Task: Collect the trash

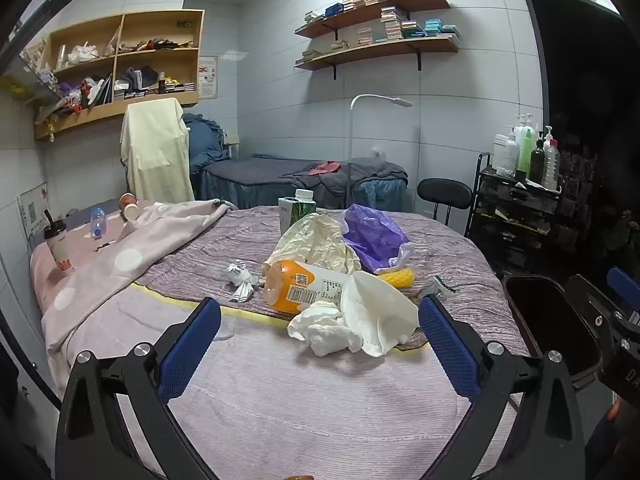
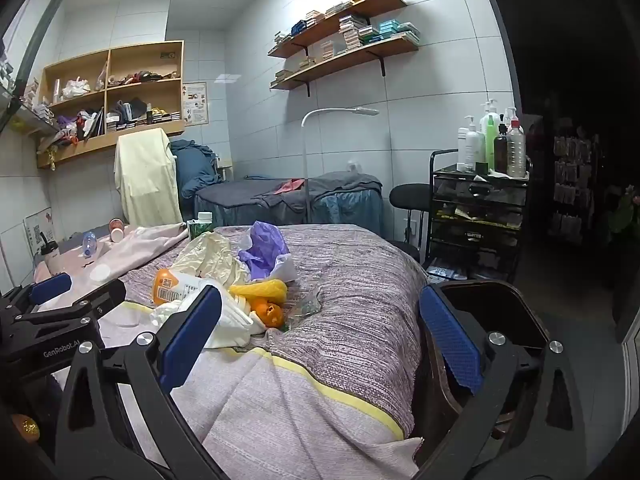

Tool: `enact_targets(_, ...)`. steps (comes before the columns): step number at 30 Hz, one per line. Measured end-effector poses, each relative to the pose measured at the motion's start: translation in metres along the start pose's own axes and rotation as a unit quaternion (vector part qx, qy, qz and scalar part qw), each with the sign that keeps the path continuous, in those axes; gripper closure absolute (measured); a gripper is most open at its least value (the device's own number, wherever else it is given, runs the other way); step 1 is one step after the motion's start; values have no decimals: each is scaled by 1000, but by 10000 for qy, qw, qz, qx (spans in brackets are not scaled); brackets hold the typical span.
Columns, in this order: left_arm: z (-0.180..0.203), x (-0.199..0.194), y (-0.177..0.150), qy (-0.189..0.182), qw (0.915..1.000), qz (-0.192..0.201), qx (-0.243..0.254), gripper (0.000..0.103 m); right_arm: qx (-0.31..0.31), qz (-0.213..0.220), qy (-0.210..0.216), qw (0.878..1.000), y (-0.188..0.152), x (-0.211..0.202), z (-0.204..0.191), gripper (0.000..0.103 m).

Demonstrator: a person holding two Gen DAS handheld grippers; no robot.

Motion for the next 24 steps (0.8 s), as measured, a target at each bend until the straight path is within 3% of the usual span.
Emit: enact_targets(24,-2,7,-8,-15,9999,-114,-1,6,12,-88,-19,10000,-6,7,-3,5)
Point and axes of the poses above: each gripper's, at about its wrist camera, not at the fingertips, and x roughly the way its jaws point, z to its right, y to its top, the point moved 7 cm from there along x, roughly the way its jaws point, and after that the axes turned 4 degrees about y, right-handed, at the moved point
